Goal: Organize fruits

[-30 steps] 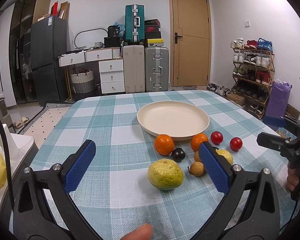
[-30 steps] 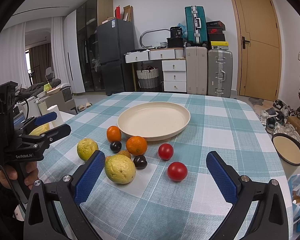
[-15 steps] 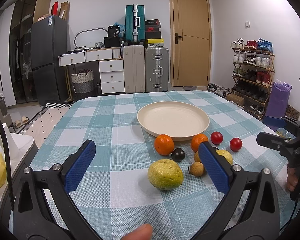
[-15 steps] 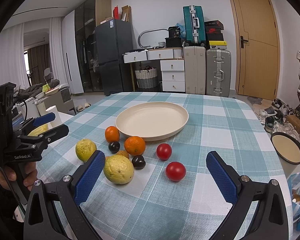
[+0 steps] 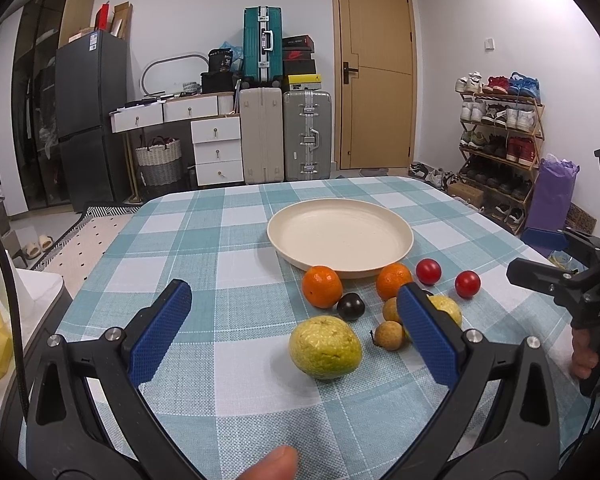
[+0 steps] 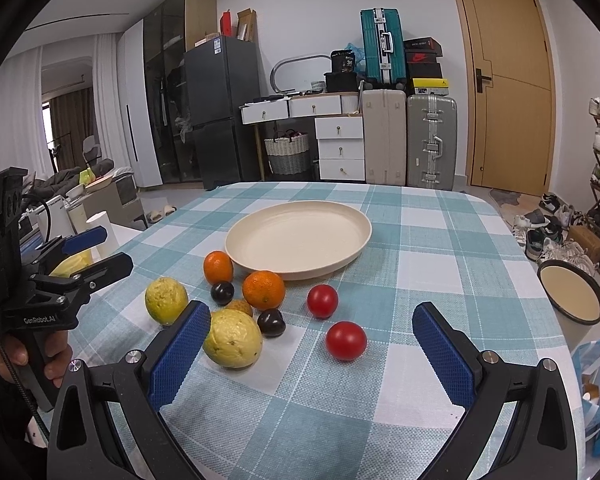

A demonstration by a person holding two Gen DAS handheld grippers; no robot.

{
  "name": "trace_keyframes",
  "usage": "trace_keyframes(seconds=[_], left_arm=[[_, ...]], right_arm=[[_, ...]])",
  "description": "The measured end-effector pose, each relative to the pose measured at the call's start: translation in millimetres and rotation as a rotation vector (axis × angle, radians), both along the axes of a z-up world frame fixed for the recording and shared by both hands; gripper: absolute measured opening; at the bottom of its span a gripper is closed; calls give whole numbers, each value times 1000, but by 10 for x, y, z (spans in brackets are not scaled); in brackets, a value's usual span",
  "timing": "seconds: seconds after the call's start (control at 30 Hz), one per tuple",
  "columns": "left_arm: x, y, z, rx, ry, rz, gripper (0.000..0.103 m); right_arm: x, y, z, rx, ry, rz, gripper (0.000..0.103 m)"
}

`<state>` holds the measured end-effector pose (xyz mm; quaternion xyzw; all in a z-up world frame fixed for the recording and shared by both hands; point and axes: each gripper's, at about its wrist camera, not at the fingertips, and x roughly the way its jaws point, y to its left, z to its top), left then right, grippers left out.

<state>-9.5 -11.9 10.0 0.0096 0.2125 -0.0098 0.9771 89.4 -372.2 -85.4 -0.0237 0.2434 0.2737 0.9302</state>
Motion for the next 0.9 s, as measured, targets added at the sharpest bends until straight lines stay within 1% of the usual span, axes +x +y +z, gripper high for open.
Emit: trace_keyframes(seconds=[0.27,0.33,0.4,0.43,0.47,0.57,0.63,0.67,0.7,0.73,0.77,0.83,0.9], left_arm=[[109,115,-66,-28,28,33,103],[143,136,-82,-38,31,23,102],[142,128,-80,-34,31,24,102],[150,125,-83,-26,32,28,102],[164,120,-84,-18,39,29,102],[197,133,-94,-23,66,21,102],[245,138,-119,-28,100,5,102],[281,142,-142,-27,121,0,101],[312,140,-167,-26,142,-5,98],[339,138,-192,-18,155,1,93],[366,133,-218,-6,169,12,92],[428,126,-264,-6,204,2,91],[476,127,-305,-14,230,-12,91]], right_arm=[[41,38,-7,-21,23,-21,103],[66,65,-23,-39,39,-27,102],[94,85,-40,-56,54,-42,96],[111,87,-50,-59,64,-41,88],[132,85,-64,-59,77,-39,85],[196,64,-91,-52,112,-39,85],[244,52,-104,-55,134,-46,85],[274,51,-114,-58,148,-48,85],[304,59,-131,-66,165,-47,84],[334,72,-154,-79,184,-47,81],[365,85,-180,-94,202,-47,77],[417,92,-220,-104,234,-50,75],[486,74,-263,-93,272,-58,73]])
